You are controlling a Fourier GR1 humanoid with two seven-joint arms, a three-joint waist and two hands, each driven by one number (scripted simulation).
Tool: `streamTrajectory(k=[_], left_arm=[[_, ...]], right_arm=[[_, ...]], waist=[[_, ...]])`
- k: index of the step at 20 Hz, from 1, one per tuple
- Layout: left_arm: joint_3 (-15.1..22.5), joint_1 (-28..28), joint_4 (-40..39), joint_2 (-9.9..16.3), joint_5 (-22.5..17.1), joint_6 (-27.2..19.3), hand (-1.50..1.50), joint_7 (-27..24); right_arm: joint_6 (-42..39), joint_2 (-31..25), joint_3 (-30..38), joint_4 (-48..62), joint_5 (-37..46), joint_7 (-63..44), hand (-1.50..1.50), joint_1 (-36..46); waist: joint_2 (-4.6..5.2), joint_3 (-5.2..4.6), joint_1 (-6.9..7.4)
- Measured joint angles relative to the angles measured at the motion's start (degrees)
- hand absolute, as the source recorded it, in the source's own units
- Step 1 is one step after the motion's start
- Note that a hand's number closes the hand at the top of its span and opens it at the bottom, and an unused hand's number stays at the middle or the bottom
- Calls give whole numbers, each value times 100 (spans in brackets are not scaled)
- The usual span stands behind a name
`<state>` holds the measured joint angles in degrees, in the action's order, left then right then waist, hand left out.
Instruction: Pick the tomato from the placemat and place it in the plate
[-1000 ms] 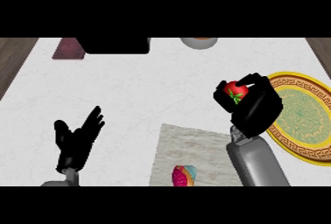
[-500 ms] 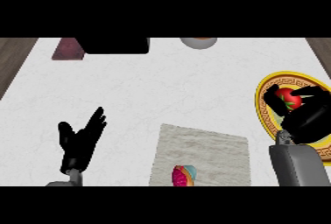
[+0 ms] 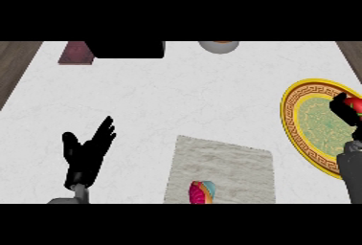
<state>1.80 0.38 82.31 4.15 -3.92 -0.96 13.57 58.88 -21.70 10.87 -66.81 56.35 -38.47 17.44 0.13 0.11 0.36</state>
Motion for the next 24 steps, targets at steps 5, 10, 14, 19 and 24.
streamTrajectory(k=[5,10,14,19,24], left_arm=[[-22,-56,-15,6,-47,47,0,43],[85,54,77,-47,24,50,0,-58],[114,62,97,-70,15,75,0,-44],[60,80,119,-39,1,67,0,-24],[84,123,194,-84,41,-7,0,52]], right_arm=[[-464,-317,195,969,-999,253,-150,218],[-1201,-466,425,1818,-2170,1298,-150,415],[-1380,-429,857,2323,-3051,2703,-150,573],[-1451,-370,1557,2307,-4042,4271,-150,668],[-1741,-369,2325,2334,-5008,5425,-150,537]], waist=[[19,3,49],[29,14,90],[37,22,99],[27,21,59],[10,10,13]])
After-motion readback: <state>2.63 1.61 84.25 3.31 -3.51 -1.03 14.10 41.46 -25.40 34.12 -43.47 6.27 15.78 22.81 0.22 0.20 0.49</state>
